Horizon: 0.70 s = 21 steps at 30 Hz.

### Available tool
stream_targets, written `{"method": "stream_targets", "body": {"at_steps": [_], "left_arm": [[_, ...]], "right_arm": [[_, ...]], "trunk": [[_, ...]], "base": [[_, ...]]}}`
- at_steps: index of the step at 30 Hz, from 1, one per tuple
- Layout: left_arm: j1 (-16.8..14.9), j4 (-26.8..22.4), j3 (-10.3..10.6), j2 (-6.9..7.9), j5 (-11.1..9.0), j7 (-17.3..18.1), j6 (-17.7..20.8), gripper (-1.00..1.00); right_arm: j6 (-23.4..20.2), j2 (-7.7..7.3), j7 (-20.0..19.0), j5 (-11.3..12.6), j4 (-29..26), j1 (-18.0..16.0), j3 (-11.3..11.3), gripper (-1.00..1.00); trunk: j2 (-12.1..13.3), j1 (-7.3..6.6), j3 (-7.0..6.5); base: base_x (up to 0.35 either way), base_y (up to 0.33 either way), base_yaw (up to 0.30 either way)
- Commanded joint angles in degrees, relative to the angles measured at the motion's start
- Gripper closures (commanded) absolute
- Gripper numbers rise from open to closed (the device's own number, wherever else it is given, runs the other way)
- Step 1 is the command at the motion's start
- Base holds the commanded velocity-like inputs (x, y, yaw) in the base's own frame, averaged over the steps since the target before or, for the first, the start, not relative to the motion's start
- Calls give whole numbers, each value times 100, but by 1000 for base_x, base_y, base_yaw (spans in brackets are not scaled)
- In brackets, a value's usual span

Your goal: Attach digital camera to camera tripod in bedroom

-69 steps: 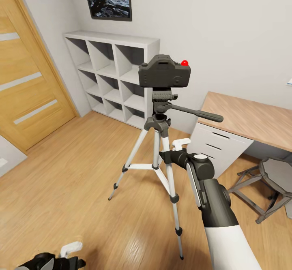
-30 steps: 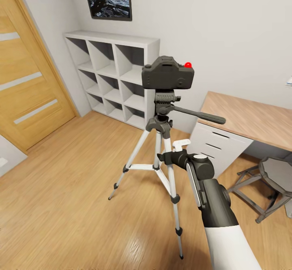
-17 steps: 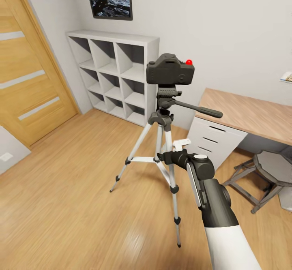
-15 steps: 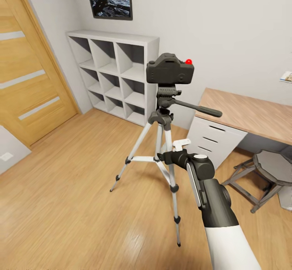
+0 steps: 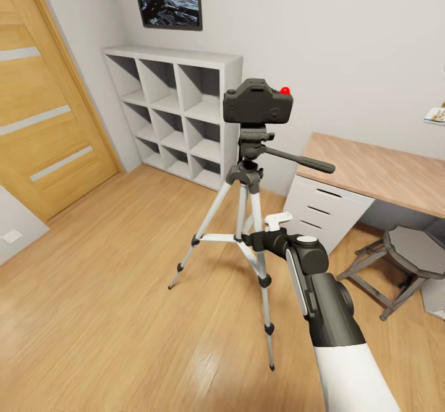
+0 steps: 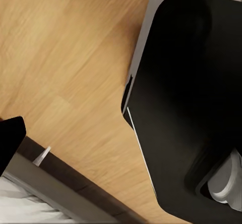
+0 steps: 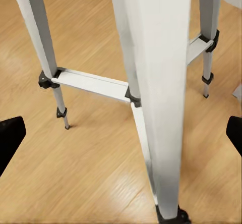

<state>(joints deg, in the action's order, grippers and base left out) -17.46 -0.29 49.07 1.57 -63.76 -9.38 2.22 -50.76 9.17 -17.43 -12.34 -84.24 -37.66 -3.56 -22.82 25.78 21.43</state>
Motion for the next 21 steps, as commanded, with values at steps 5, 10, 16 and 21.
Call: {"method": "stream_targets", "body": {"at_steps": [5, 10, 16, 21], "left_arm": [[-3, 1, 48, -6, -38, -20, 25, -100], [-3, 2, 48, -6, -40, -20, 24, -100], [-3, 2, 49, -4, -40, -20, 24, -100], [-3, -1, 49, 3, -34, -20, 18, -100]], "right_arm": [[-22, -63, -43, -59, -5, -5, 2, -100], [-21, -143, -42, -57, 0, -5, -2, -100], [-25, -192, -41, -41, 3, -5, 1, -100], [-52, -291, -41, -21, 27, -25, 3, -100]], "trunk": [[-10, 0, 9], [-10, 0, 9], [-10, 0, 9], [-10, 0, 9]], "base": [[-293, 0, 0], [-332, 0, 0], [-339, 0, 0], [-177, 0, 0]]}}
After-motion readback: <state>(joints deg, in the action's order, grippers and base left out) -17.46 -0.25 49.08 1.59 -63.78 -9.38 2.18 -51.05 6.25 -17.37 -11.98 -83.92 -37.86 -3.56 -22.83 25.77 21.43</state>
